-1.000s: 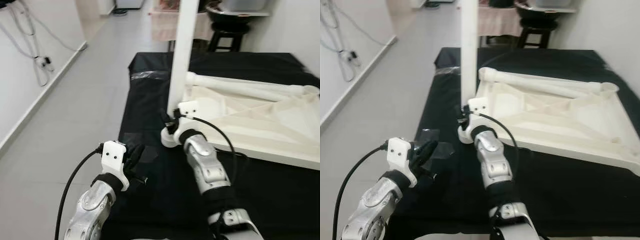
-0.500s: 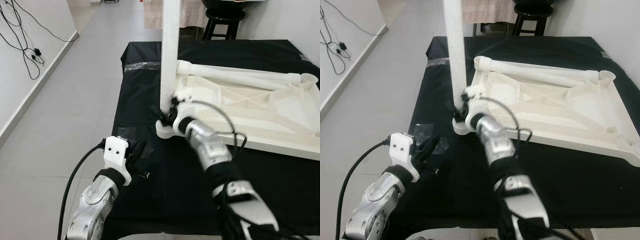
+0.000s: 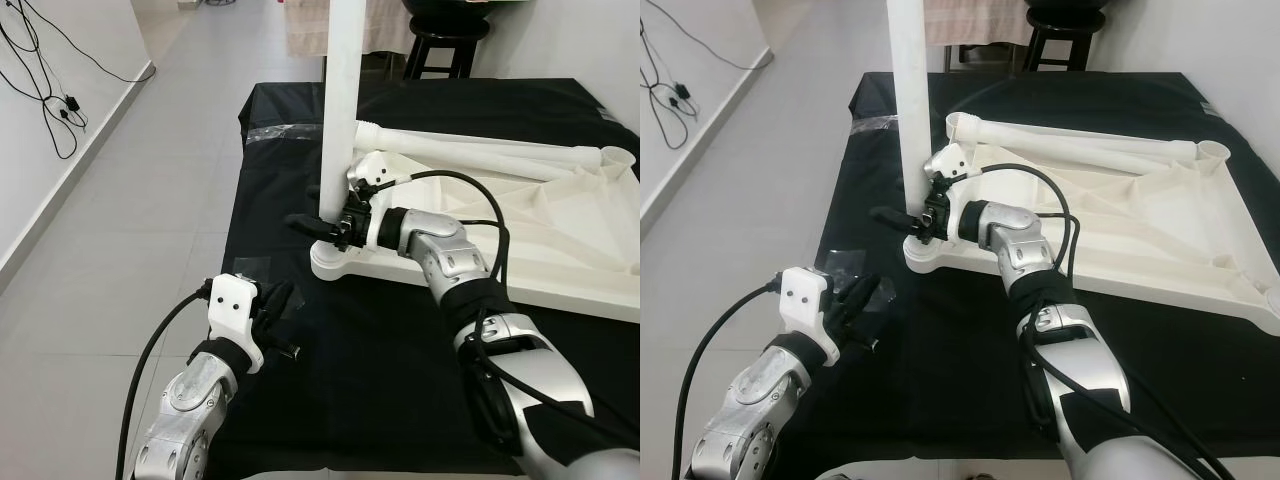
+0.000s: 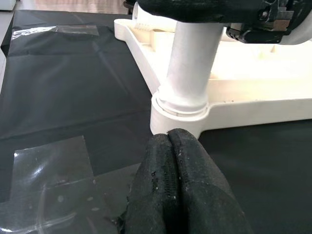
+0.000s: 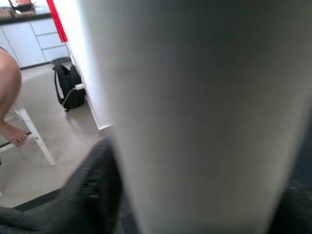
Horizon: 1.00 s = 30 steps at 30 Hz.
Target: Building children table
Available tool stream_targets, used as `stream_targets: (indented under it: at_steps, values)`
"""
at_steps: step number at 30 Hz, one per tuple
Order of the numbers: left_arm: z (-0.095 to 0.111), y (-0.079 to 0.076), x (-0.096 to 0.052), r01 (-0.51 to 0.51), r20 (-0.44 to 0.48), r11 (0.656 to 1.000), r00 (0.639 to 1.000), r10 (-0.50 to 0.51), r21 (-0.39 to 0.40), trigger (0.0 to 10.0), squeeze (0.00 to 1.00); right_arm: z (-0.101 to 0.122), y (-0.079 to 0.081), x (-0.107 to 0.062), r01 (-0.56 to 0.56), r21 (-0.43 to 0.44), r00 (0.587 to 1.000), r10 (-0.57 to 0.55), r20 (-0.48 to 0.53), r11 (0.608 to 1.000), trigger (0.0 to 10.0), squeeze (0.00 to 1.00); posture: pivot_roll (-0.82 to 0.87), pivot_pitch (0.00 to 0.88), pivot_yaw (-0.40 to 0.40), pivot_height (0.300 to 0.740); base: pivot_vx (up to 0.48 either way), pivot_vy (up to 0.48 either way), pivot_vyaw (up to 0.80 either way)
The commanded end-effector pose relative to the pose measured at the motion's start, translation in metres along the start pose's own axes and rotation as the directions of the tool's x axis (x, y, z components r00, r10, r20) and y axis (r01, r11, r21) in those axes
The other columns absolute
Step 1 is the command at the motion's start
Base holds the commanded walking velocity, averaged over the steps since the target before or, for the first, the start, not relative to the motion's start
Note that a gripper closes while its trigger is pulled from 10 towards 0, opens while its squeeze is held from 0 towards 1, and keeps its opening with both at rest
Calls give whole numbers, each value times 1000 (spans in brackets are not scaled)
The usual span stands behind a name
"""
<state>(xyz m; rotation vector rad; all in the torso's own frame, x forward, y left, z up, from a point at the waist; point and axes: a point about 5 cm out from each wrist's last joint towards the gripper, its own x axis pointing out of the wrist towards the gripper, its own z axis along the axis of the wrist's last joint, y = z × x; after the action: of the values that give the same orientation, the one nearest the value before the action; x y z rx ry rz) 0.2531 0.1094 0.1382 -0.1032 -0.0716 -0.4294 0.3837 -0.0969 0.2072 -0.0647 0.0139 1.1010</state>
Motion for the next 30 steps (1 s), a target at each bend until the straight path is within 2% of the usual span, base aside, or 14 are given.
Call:
stream_targets:
  at_steps: [1,10,13,14,15,16,17,18,19,20,23,27,28,30]
  values:
    - [-1,-1,-3,-6,-5,1000,1000,6,5,10000,0,-11,4,1,-51,31,998,52,-27,998,0,0,74,129,-17,740,0,0,0]
    - [-2,-1,-4,1,-9,1000,1000,-1,2,10000,0,-27,1,-14,7,38,1000,-6,-22,999,0,0,64,124,-10,740,0,0,0]
    - [-2,-1,-6,3,-12,1000,1000,-3,1,10000,0,-45,-6,-27,225,48,973,-222,-55,973,0,0,73,119,-16,740,0,0,0]
    - [-2,-1,-6,3,-12,1000,1000,-3,1,10000,0,-45,-6,-27,225,48,973,-222,-55,973,0,0,73,119,-16,740,0,0,0]
    - [-3,-1,-7,4,-14,1000,1000,-4,4,10000,0,-53,-7,-28,337,47,939,-333,-84,940,0,0,76,118,-18,740,0,0,0]
    - [-3,-1,-7,6,-16,1000,1000,-6,8,10000,0,-63,-8,-30,532,26,843,-526,-117,846,0,0,77,120,-19,740,0,0,0]
    - [-3,-1,-7,6,-16,1000,1000,-6,8,10000,0,-63,-8,-30,532,26,843,-526,-117,846,0,0,77,120,-19,740,0,0,0]
    - [-2,0,-8,6,-17,1000,1000,-6,10,10000,0,-72,4,-29,672,124,740,-664,-104,730,0,0,79,128,-21,740,0,0,0]
    - [-2,0,-8,6,-17,1000,1000,-6,10,10000,0,-72,4,-29,672,124,740,-664,-104,730,0,0,79,128,-21,740,0,0,0]
    - [-2,1,-8,4,-18,1000,1000,-4,13,10000,0,-83,24,-27,732,153,681,-722,-121,664,0,0,86,138,-16,740,0,0,0]
    - [-1,2,-9,-4,-18,1000,1000,4,18,10000,0,-87,46,-23,732,205,677,-728,-111,650,0,0,75,128,-9,740,0,0,0]
    - [-2,1,-7,0,-19,1000,1000,0,26,10000,0,-77,19,-25,754,115,657,-748,-96,647,0,0,83,125,-20,740,0,0,0]
    - [-2,1,-6,-1,-18,1000,1000,2,26,10000,0,-74,14,-25,764,99,645,-758,-98,637,6275,0,83,124,-17,740,0,0,0]
    - [-1,1,-7,-8,-15,1000,1000,8,26,10000,0,-70,7,-26,797,62,603,-790,-109,600,6275,0,83,124,-17,740,0,0,0]
